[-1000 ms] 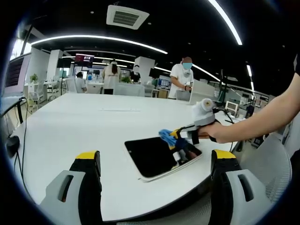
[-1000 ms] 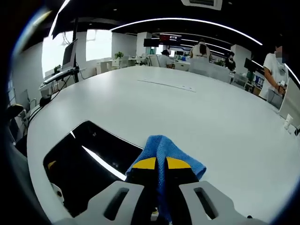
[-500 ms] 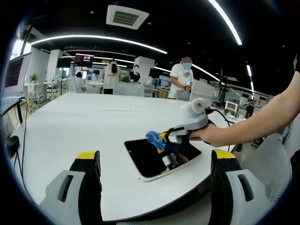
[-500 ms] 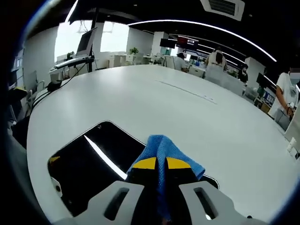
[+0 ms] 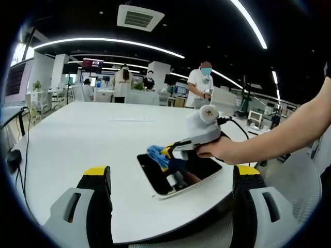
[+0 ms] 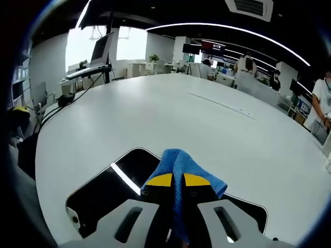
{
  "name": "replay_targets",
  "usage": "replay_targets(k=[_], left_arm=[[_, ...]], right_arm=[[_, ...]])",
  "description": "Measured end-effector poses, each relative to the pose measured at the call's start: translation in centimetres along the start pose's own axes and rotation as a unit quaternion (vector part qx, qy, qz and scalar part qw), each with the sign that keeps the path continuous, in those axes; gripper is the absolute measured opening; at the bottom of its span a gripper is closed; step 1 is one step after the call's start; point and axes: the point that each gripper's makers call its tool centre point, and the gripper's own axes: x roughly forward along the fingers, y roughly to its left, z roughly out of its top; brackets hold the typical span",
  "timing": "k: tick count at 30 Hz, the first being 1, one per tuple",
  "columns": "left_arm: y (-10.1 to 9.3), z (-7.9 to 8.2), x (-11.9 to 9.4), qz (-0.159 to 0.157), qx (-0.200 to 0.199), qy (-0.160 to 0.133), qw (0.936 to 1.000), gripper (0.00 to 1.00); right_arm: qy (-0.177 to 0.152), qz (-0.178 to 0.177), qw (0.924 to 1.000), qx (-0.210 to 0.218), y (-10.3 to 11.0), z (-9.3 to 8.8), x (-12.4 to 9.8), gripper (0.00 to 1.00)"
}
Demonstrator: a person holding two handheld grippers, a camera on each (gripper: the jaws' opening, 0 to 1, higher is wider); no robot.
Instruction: Wipe the mirror surface with the cleaning cloth until all visible marks leave the cleaned area.
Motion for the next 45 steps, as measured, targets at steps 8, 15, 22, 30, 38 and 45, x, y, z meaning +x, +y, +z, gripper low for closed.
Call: replay_targets(k=[8,15,22,30,38,45], left_arm=[[0.1,-0.1,0.0,0.001,0.0,0.002,1.0,0.96],[0.0,0.0,0.1,-0.001,0.0,0.001,1.0,0.96],[0.0,0.0,0.1,-0.002,0.0,0.001,1.0,0.96],[0.0,0.0,0.1,-0.003,0.0,0.003,1.0,0.96],[0.0,0.0,0.1,-0.002,0.0,0.005,1.0,0.96],[0.1,0.0,0.1,-0.001,0.001,0.005,1.0,0.96]], right_arm=[[-0.006,0.025,0.9997,-0.003,1.8,1.0,1.6,0.0],[-0.003,0.047,0.9987,0.017,3.0,1.7,2.5,0.01],[-0.001,0.063,0.9979,0.01,4.0,2.2,3.1,0.01],[0.008,0.07,0.9975,-0.002,4.3,2.2,3.0,0.0],[0.027,0.077,0.9966,-0.013,4.7,1.9,2.6,0.0],[0.023,0.088,0.9952,-0.035,5.4,1.6,1.7,0.0]])
